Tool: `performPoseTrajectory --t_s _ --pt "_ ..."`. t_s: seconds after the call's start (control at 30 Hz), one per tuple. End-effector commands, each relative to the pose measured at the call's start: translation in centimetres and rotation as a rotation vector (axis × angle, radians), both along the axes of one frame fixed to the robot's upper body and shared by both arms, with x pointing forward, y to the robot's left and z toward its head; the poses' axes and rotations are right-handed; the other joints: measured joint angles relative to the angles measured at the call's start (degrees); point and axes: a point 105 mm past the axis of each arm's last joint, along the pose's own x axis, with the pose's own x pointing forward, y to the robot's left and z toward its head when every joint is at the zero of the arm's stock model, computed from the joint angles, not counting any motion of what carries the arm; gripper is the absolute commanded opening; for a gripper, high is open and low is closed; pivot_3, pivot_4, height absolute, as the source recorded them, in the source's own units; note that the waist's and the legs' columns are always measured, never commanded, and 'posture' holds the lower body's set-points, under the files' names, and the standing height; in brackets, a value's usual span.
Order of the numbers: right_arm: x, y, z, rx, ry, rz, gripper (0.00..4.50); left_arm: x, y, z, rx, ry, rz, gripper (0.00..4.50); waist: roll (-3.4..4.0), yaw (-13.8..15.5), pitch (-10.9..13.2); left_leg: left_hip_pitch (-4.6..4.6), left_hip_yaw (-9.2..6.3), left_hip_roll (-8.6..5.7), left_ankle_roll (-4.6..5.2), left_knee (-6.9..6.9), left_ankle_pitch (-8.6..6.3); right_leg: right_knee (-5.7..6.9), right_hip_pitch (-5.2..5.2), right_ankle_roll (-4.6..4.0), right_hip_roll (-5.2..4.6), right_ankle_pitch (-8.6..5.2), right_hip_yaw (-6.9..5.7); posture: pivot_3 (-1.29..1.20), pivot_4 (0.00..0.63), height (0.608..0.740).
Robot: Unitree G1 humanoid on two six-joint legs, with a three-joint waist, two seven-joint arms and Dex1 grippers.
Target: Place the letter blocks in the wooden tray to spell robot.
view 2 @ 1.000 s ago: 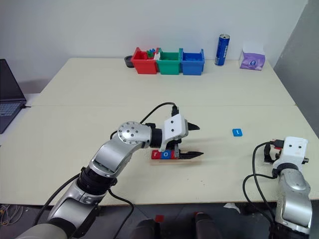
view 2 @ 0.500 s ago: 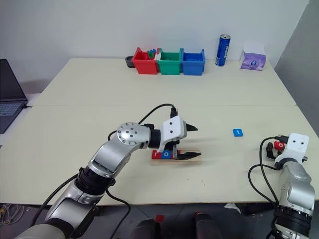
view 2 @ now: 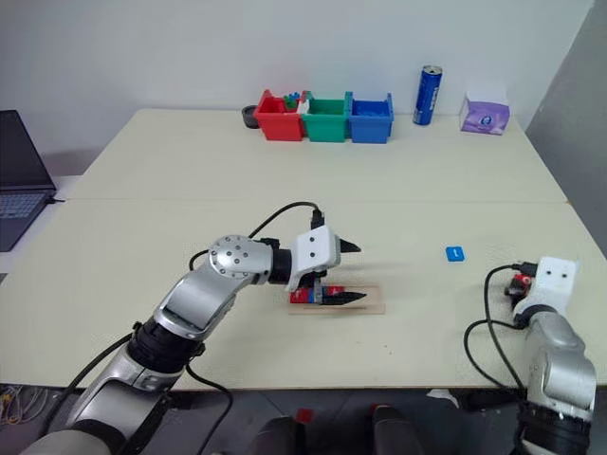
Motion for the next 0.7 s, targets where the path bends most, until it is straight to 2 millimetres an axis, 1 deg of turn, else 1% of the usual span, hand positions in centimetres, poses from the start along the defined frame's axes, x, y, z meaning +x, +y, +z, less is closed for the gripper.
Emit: performPoseTrajectory --t_s 0.03,0.07,0.1,0.13,0.17,0.2,0.23,0.27,0.37,0.43,0.7 --pt "-0.9 4.7 1.8 -0.007 -0.052 0.141 1.46 0.3 1.3 1.0 -0.017 -0.042 0.022 4.50 0.01 -0.18 0.00 0.00 0.00 0.01 0.00 0.00 0.00 0.00 0.00 0.00 0.01 0.00 0.00 0.00 0.150 0.740" --pt "-1.5 6.3 1.6 0.004 -0.044 0.184 1.46 0.3 1.7 1.0 -0.016 -0.040 0.026 4.50 0.01 -0.23 0.00 0.00 0.00 0.01 0.00 0.00 0.00 0.01 -0.01 0.01 0.01 -0.01 0.01 0.00 0.150 0.740" --pt "-1.8 7.3 1.5 0.012 -0.038 0.210 1.46 0.3 1.9 1.0 -0.015 -0.038 0.028 4.50 0.02 -0.20 0.00 0.01 0.01 0.01 0.00 0.01 0.00 0.01 -0.01 0.02 0.01 -0.01 0.02 0.00 0.150 0.740" --pt "-2.3 9.4 1.2 0.029 -0.029 0.259 1.46 0.1 2.3 0.9 -0.019 -0.028 0.022 4.50 0.02 -0.20 0.00 0.01 0.01 0.00 0.00 0.01 0.00 0.01 -0.01 0.05 0.00 -0.03 0.02 0.00 0.150 0.740" --pt "-2.7 11.0 1.1 0.051 -0.024 0.294 1.46 -0.1 2.6 0.9 -0.023 -0.019 0.017 4.50 0.02 -0.18 0.00 0.01 0.01 0.00 0.00 0.03 0.00 0.01 -0.01 0.09 0.00 -0.05 0.00 0.00 0.150 0.740" --pt "-3.0 12.3 1.1 0.069 -0.024 0.315 1.46 -0.3 2.9 0.9 -0.026 -0.012 0.013 4.50 0.02 -0.19 0.00 0.00 0.00 0.00 0.00 0.03 0.00 0.01 -0.01 0.27 0.00 -0.15 -0.01 0.00 0.150 0.740" --pt "-3.1 13.4 1.1 0.083 -0.029 0.330 1.46 -0.4 3.1 0.9 -0.027 -0.009 0.009 4.50 0.02 -0.19 0.00 0.00 -0.01 0.03 0.00 0.03 0.00 0.00 -0.02 0.27 0.02 -0.16 -0.01 0.00 0.150 0.740" --pt "-3.1 14.2 1.1 0.093 -0.032 0.332 1.46 -0.6 3.4 0.9 -0.026 -0.006 0.007 4.50 0.02 -0.19 0.00 -0.01 -0.02 0.03 0.00 0.03 0.00 0.01 -0.02 0.28 0.02 -0.16 -0.03 0.00 0.150 0.740" --pt "-3.1 15.2 0.8 0.090 -0.027 0.330 1.46 -0.9 3.8 0.7 -0.018 -0.001 0.001 4.50 0.01 -0.03 0.00 -0.02 0.00 0.00 0.00 0.05 0.00 -0.01 -0.03 0.29 -0.02 -0.17 -0.02 0.00 0.150 0.740" --pt "-3.3 15.5 0.6 0.084 -0.021 0.315 1.46 -1.2 4.0 0.6 -0.010 0.002 -0.004 4.50 0.00 0.14 -0.01 -0.06 0.00 -0.02 0.00 0.05 0.00 -0.06 -0.02 0.30 -0.05 -0.17 -0.04 0.00 0.150 0.740" --pt "-3.8 15.2 -0.2 0.111 -0.010 0.198 1.46 -1.8 4.0 0.5 0.007 0.002 -0.022 4.50 0.00 0.09 -0.01 -0.06 -0.01 0.00 0.00 0.03 0.00 -0.08 -0.03 0.32 -0.05 -0.18 -0.07 0.00 0.150 0.740"
